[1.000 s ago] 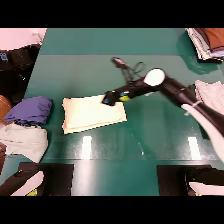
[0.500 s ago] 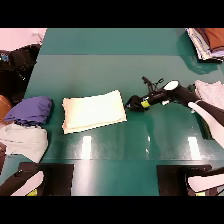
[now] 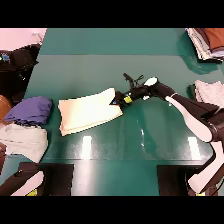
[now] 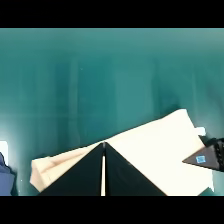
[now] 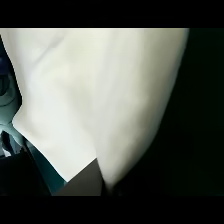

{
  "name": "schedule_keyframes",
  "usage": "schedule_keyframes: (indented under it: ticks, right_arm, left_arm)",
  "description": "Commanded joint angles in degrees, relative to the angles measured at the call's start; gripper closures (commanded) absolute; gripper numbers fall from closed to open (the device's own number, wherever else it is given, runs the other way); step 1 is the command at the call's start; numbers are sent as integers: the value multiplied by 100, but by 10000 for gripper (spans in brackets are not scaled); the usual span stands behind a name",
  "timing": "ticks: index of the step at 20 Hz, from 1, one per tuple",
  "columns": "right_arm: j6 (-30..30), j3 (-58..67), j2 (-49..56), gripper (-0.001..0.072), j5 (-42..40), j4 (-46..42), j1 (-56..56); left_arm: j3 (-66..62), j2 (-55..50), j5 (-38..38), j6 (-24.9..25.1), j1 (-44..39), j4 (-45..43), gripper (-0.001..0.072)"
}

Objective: Fold the shirts.

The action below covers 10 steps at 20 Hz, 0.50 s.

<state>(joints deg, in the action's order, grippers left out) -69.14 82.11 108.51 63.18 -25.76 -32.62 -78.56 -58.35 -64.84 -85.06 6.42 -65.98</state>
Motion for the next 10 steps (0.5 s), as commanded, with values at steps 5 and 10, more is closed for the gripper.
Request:
schedule_keyframes:
  ticks: [5, 10]
  right_arm:
    - [-487, 739, -800, 700, 50, -1447, 841]
    - [-855, 739, -1950, 700, 205, -2306, 2894]
  left_arm:
    - [-4, 0, 125, -7, -1102, -4, 687]
    - [-4, 0, 330, -24, -1825, 4, 686]
